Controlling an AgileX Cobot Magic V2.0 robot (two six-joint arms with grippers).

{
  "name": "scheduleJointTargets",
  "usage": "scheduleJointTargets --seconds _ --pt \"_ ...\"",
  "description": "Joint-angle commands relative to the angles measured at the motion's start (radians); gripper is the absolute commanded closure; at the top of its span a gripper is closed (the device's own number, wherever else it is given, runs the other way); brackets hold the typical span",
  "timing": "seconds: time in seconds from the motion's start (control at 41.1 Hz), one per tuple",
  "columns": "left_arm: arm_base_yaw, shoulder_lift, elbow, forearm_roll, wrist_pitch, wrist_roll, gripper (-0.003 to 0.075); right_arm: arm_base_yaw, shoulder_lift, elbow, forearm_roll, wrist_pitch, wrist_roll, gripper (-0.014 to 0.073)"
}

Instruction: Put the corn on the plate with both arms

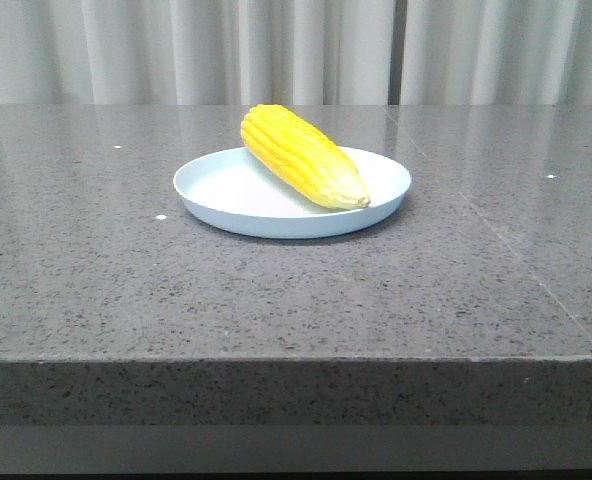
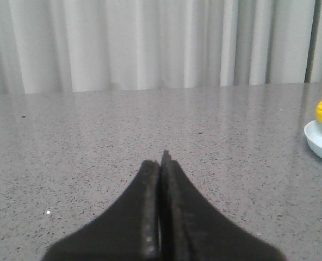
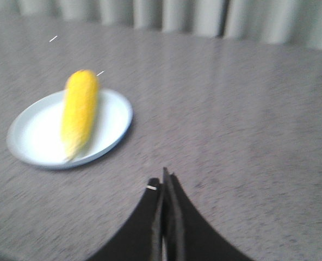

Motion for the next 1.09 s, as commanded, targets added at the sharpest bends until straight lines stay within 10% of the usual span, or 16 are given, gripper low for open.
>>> scheduleJointTargets --seconds 0.0,0.535,1.071 --pt "0.001 -0.017 0.024 -0.009 -0.089 -0.008 0.0741 -0.072 -0.071 0.097 -0.004 -0.233 0.000 0.0662" --pt "0.001 -0.017 0.024 -0.009 -0.089 -0.008 0.0741 -0.234 -0.305 0.555 -0.003 -0.601 0.000 0.0662" --pt "0.001 -0.017 0.024 -0.009 -0.089 -0.008 0.0741 -0.234 -0.305 0.564 -0.003 -0.684 0.000 0.0662"
